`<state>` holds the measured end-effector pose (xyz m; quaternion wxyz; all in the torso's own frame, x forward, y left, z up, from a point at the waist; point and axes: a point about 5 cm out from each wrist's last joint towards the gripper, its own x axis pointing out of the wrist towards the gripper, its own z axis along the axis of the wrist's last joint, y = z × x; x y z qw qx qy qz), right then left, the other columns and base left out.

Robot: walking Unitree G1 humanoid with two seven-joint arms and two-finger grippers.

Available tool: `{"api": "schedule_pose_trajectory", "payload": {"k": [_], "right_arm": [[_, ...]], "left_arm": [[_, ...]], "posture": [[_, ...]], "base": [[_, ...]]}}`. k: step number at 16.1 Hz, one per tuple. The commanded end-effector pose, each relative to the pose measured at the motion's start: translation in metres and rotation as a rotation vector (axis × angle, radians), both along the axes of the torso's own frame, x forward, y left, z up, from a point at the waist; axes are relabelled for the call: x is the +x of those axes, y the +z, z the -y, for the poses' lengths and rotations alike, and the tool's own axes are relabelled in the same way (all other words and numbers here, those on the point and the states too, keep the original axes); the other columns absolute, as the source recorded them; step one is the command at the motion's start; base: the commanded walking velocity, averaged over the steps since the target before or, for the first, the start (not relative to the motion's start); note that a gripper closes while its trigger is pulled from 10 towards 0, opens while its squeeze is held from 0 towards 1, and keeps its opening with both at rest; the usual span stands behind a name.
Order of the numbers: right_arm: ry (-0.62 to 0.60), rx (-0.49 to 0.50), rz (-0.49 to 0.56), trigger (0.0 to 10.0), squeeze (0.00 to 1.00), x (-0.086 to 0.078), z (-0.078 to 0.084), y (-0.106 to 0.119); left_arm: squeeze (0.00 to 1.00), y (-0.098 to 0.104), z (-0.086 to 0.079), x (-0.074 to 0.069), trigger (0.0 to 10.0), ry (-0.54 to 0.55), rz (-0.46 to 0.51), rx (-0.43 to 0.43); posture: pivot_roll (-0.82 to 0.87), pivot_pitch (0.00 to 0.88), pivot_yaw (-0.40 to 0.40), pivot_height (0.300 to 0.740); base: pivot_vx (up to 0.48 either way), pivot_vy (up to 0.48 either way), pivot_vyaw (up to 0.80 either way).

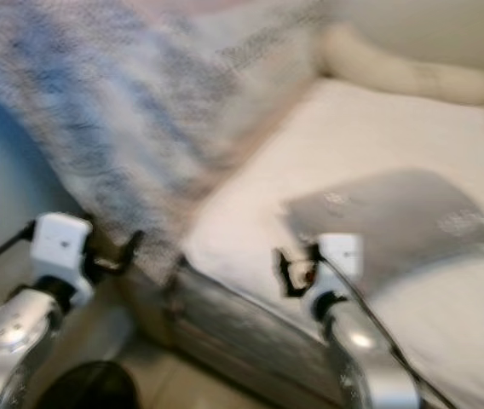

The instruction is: Clean up the room

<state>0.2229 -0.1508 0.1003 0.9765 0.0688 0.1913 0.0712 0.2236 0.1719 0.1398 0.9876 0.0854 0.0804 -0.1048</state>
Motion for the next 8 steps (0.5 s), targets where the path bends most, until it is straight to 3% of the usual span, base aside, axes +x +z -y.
{"api": "schedule_pose_trajectory", "payload": {"k": [1,7,8], "right_arm": [[-0.020,-0.017,0.006,10.0,0.00,0.001,0.006,0.002],[-0.049,-0.015,0.037,10.0,0.00,0.011,0.006,0.005],[-0.048,-0.018,0.051,10.0,0.00,0.015,0.007,0.007]], "left_arm": [[0.00,0.002,0.004,0.000,10.0,-0.024,0.007,-0.013],[0.00,0.005,0.001,0.010,10.0,-0.029,0.012,-0.004],[0.00,0.005,0.000,0.012,10.0,-0.031,0.012,0.002]], "posture": [[0.08,0.000,-0.001,0.740],[0.07,0.000,0.015,0.740],[0.07,0.000,0.018,0.740]], "base": [[0.262,0.000,-0.78],[0.347,0.000,-0.78],[0.368,0.000,0.00]]}}
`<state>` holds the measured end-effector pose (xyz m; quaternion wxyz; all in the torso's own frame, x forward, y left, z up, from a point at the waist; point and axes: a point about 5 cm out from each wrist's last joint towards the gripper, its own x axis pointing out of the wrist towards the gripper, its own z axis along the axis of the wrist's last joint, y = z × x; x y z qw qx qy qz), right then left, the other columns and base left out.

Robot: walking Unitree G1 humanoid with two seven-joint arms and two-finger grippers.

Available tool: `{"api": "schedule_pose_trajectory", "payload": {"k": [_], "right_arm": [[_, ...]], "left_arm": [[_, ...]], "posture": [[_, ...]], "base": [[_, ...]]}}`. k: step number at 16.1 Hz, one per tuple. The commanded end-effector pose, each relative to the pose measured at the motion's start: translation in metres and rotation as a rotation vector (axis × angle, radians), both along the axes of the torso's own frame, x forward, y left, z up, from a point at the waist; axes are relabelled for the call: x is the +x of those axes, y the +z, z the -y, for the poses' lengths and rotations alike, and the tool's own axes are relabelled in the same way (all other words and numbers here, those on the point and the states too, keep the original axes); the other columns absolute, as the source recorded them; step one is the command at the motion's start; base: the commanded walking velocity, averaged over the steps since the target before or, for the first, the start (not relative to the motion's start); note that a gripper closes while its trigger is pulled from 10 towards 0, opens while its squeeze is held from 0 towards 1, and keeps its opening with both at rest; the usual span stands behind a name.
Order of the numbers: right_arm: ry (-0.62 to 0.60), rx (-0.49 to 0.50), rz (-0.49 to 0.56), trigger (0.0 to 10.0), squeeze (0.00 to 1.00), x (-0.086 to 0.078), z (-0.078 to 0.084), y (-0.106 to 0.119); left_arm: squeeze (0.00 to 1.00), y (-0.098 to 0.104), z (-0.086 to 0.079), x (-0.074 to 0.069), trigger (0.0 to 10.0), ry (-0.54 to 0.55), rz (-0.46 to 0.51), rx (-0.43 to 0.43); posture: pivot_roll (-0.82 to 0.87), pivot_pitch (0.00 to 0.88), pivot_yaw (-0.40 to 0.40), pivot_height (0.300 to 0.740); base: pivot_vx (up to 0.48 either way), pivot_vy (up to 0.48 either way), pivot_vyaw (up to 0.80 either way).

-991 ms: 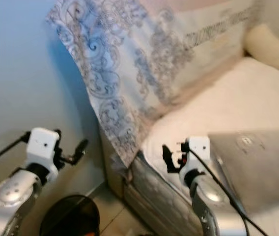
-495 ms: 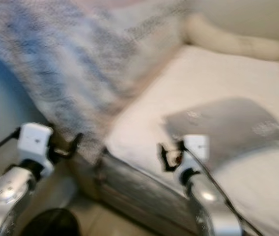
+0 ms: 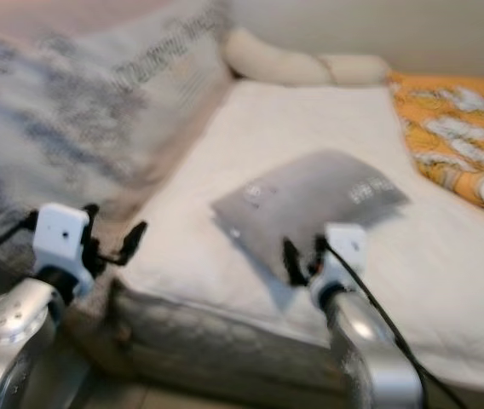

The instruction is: Clean up the room

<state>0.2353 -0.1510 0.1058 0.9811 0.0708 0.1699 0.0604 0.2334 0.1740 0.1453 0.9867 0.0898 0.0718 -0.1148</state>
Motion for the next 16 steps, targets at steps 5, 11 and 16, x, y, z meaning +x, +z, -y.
{"api": "schedule_pose_trajectory", "payload": {"k": [5,11,16], "right_arm": [[0.027,-0.029,0.057,10.0,0.00,0.017,0.001,0.009],[0.038,-0.033,0.066,10.0,0.00,0.022,-0.002,0.008],[-0.007,-0.035,0.053,10.0,0.00,0.018,0.003,0.004]], "left_arm": [[0.00,-0.001,-0.001,0.008,10.0,0.001,-0.008,0.009],[0.00,-0.002,0.000,0.011,10.0,-0.001,-0.006,0.000],[0.00,-0.002,0.003,0.013,10.0,-0.041,-0.011,0.004]], "posture": [[0.08,0.000,0.003,0.740],[0.07,0.000,0.005,0.740],[0.06,0.000,0.022,0.740]], "base": [[0.352,0.000,0.00],[0.333,0.000,0.00],[0.249,0.000,0.00]]}}
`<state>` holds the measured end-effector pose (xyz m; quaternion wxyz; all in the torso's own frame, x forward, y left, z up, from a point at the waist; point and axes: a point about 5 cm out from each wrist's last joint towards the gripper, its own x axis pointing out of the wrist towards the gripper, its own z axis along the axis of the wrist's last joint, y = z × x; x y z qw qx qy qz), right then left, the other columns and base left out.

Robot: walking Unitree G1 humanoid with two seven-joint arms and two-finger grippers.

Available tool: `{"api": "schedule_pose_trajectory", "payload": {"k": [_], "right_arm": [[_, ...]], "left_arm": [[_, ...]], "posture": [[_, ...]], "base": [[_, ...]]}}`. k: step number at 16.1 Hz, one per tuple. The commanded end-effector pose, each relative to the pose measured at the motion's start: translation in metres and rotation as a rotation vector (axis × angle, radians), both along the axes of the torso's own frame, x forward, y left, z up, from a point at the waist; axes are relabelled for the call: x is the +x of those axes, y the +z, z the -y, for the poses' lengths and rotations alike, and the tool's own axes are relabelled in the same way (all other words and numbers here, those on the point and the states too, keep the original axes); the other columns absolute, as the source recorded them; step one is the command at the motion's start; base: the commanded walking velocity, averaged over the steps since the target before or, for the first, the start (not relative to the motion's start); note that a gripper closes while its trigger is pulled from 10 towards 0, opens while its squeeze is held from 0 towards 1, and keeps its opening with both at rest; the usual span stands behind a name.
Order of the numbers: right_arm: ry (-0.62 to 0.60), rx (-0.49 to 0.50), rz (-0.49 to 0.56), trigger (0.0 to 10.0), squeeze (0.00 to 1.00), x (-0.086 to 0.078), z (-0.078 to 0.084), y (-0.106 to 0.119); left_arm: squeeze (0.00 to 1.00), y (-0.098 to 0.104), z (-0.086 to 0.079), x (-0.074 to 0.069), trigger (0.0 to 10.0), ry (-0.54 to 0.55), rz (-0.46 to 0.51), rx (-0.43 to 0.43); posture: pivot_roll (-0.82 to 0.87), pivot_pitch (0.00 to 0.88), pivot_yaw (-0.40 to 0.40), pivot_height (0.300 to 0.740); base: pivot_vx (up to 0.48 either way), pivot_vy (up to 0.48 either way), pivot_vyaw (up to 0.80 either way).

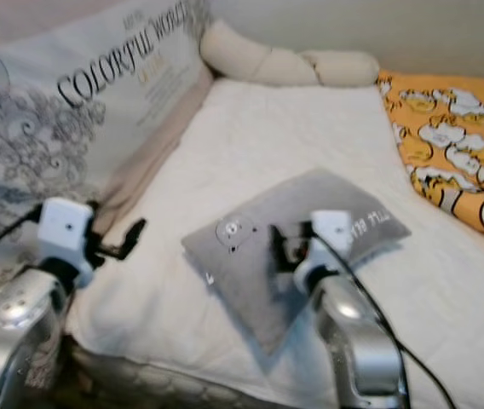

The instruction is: Clean up the room

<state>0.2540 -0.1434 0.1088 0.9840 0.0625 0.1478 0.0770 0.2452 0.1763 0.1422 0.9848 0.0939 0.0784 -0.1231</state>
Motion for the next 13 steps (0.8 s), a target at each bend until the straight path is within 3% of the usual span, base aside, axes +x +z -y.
{"api": "schedule_pose_trajectory", "payload": {"k": [1,6,7,8,9,11,13], "right_arm": [[-0.044,-0.025,0.002,10.0,0.00,-0.002,0.011,0.000],[-0.106,-0.023,-0.023,10.0,0.00,-0.003,0.017,-0.002],[-0.137,-0.007,-0.030,10.0,0.00,-0.001,0.021,-0.002],[-0.160,-0.009,-0.035,10.0,0.62,0.001,0.024,-0.002],[-0.191,-0.006,-0.036,10.0,1.00,0.003,0.030,-0.002],[-0.253,0.027,-0.039,10.0,1.00,0.006,0.044,-0.003],[-0.324,0.094,-0.064,10.0,1.00,0.010,0.060,-0.007]], "left_arm": [[0.00,0.000,0.006,0.000,10.0,-0.033,-0.003,0.003],[0.00,-0.007,0.007,0.002,10.0,-0.053,-0.072,-0.035],[0.52,-0.010,0.003,0.008,10.0,-0.048,-0.075,-0.034],[1.00,-0.009,-0.001,0.015,10.0,-0.041,-0.072,-0.044],[1.00,-0.008,-0.005,0.024,10.0,-0.031,-0.073,-0.072],[1.00,-0.006,-0.011,0.048,10.0,-0.033,-0.072,-0.103],[1.00,-0.008,-0.005,0.073,10.0,-0.070,-0.101,-0.236]], "posture": [[0.06,0.000,0.025,0.740],[0.06,0.000,0.029,0.740],[0.05,0.000,0.031,0.740],[0.04,0.000,0.036,0.740],[0.03,0.000,0.037,0.740],[0.02,0.000,0.043,0.740],[-0.01,0.000,0.051,0.740]], "base": [[0.000,0.000,0.00],[0.000,0.000,0.00],[0.000,0.000,0.00],[0.000,0.000,0.00],[0.000,0.000,0.00],[0.000,0.000,0.00],[0.000,0.000,0.00]]}}
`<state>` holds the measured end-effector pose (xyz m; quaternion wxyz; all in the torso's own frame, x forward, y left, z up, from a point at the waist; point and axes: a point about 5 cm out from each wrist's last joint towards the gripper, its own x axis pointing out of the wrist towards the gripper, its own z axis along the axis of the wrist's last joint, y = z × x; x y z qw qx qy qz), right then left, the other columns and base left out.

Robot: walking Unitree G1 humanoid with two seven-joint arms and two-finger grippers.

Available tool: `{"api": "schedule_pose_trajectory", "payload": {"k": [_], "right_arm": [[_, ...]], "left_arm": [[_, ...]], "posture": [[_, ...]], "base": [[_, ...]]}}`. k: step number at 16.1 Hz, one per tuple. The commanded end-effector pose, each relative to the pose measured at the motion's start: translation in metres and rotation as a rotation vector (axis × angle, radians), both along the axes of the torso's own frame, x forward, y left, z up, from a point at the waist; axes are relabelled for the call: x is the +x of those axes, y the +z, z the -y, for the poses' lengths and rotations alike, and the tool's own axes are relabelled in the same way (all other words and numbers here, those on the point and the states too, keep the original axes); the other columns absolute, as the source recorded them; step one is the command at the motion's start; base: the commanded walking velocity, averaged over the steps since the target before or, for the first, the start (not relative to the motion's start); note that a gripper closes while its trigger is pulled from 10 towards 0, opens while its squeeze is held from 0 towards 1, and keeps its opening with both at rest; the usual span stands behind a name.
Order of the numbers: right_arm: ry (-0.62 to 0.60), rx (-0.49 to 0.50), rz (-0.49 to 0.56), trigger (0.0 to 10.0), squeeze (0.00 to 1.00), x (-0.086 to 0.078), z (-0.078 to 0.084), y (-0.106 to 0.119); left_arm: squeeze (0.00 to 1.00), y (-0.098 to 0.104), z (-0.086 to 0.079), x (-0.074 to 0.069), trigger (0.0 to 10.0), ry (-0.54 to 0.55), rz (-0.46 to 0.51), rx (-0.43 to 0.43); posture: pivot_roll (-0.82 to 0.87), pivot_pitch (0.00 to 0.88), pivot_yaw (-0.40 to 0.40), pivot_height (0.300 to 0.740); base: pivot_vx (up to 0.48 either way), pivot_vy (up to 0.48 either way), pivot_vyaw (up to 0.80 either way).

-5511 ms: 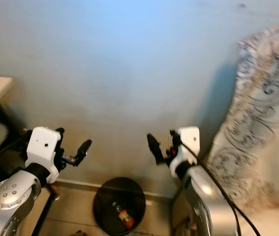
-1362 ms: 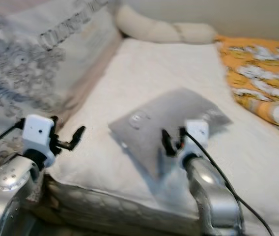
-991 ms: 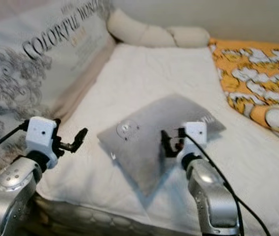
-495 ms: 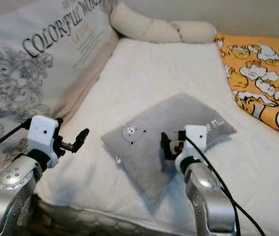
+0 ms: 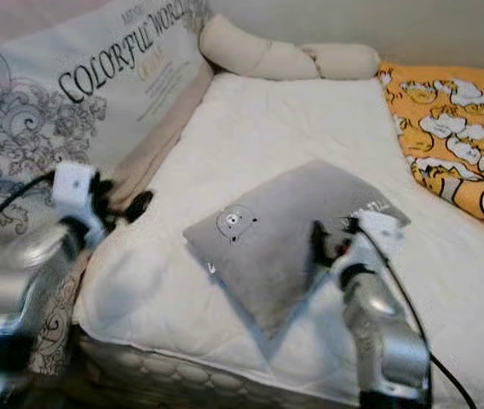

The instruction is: Clean up the room

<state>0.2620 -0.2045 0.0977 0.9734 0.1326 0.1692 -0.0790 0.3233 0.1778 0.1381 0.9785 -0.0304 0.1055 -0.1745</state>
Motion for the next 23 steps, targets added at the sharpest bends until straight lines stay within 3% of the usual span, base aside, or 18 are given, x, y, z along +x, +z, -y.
{"api": "schedule_pose_trajectory", "payload": {"k": [1,2,3,4,6,8,9,10,11,12,13,17,18,20,21,22,23], "right_arm": [[-0.038,0.045,-0.006,10.0,1.00,0.003,0.008,-0.002],[-0.047,0.064,-0.011,10.0,1.00,0.004,0.011,-0.004],[-0.080,0.130,-0.019,10.0,1.00,0.005,0.019,-0.008],[-0.103,0.174,-0.022,10.0,1.00,0.005,0.024,-0.011],[-0.123,0.238,-0.023,10.0,1.00,0.004,0.027,-0.015],[-0.141,0.305,-0.019,10.0,1.00,0.001,0.027,-0.018],[-0.140,0.367,-0.012,10.0,1.00,-0.001,0.025,-0.020],[-0.133,0.423,-0.003,10.0,1.00,-0.002,0.022,-0.021],[-0.131,0.428,-0.002,10.0,1.00,-0.002,0.021,-0.021],[-0.106,0.469,0.002,10.0,1.00,-0.002,0.016,-0.021],[-0.076,0.495,0.006,10.0,1.00,-0.002,0.012,-0.020],[-0.041,0.501,-0.024,10.0,1.00,-0.006,0.007,-0.022],[-0.035,0.496,-0.043,10.0,1.00,-0.010,0.007,-0.023],[-0.025,0.495,-0.057,10.0,1.00,-0.014,0.006,-0.025],[-0.020,0.496,-0.061,10.0,0.54,-0.015,0.004,-0.025],[-0.017,0.497,-0.063,10.0,0.00,-0.016,0.004,-0.026],[-0.020,0.500,-0.065,10.0,0.00,-0.017,0.004,-0.026]], "left_arm": [[1.00,-0.008,0.006,0.008,10.0,-0.044,-0.042,-0.065],[1.00,-0.010,0.010,0.011,10.0,-0.061,-0.060,-0.100],[1.00,-0.023,0.019,0.023,10.0,-0.053,-0.136,-0.228],[0.96,-0.034,0.027,0.029,10.0,-0.027,-0.193,-0.303],[0.00,-0.054,0.036,0.031,10.0,0.048,-0.267,-0.381],[0.00,-0.071,0.044,0.026,10.0,0.148,-0.337,-0.485],[0.00,-0.081,0.051,0.022,10.0,0.210,-0.402,-0.614],[0.00,-0.090,0.061,0.017,10.0,0.261,-0.486,-0.820],[0.00,-0.091,0.063,0.016,10.0,0.260,-0.497,-0.848],[0.00,-0.096,0.081,0.010,10.0,0.197,-0.546,-0.884],[0.00,-0.099,0.095,0.005,10.0,0.140,-0.579,-0.892],[0.00,-0.101,0.125,-0.005,10.0,0.008,-0.633,-0.877],[0.00,-0.104,0.141,-0.012,10.0,-0.081,-0.654,-0.791],[0.00,-0.107,0.150,-0.018,10.0,-0.137,-0.647,-0.695],[0.00,-0.107,0.154,-0.019,4.5,-0.163,-0.637,-0.669],[0.00,-0.105,0.157,-0.019,0.0,-0.192,-0.621,-0.678],[0.00,-0.103,0.158,-0.018,0.0,-0.217,-0.611,-0.684]], "posture": [[-0.02,0.000,0.053,0.740],[-0.02,0.000,0.055,0.740],[-0.03,0.000,0.059,0.740],[-0.05,0.000,0.070,0.740],[-0.08,0.000,0.086,0.740],[-0.09,0.000,0.093,0.740],[-0.10,0.000,0.096,0.740],[-0.11,0.000,0.098,0.740],[-0.11,0.000,0.098,0.740],[-0.13,0.000,0.106,0.740],[-0.15,0.000,0.114,0.740],[-0.18,0.000,0.128,0.740],[-0.19,0.000,0.131,0.740],[-0.20,0.000,0.137,0.740],[-0.20,0.000,0.143,0.740],[-0.20,0.000,0.144,0.740],[-0.20,0.000,0.145,0.740]], "base": [[0.000,0.000,0.00],[0.000,0.000,0.00],[0.000,0.000,0.00],[0.000,0.000,0.00],[0.000,0.000,0.00],[0.000,0.000,0.00],[0.000,0.000,0.00],[0.000,0.000,0.00],[0.000,0.000,0.00],[0.000,0.000,0.00],[0.000,0.000,0.00],[0.000,0.000,0.00],[0.000,0.000,0.00],[0.000,0.000,0.00],[0.000,0.000,0.00],[0.000,0.000,0.00],[0.000,0.000,0.00]]}}
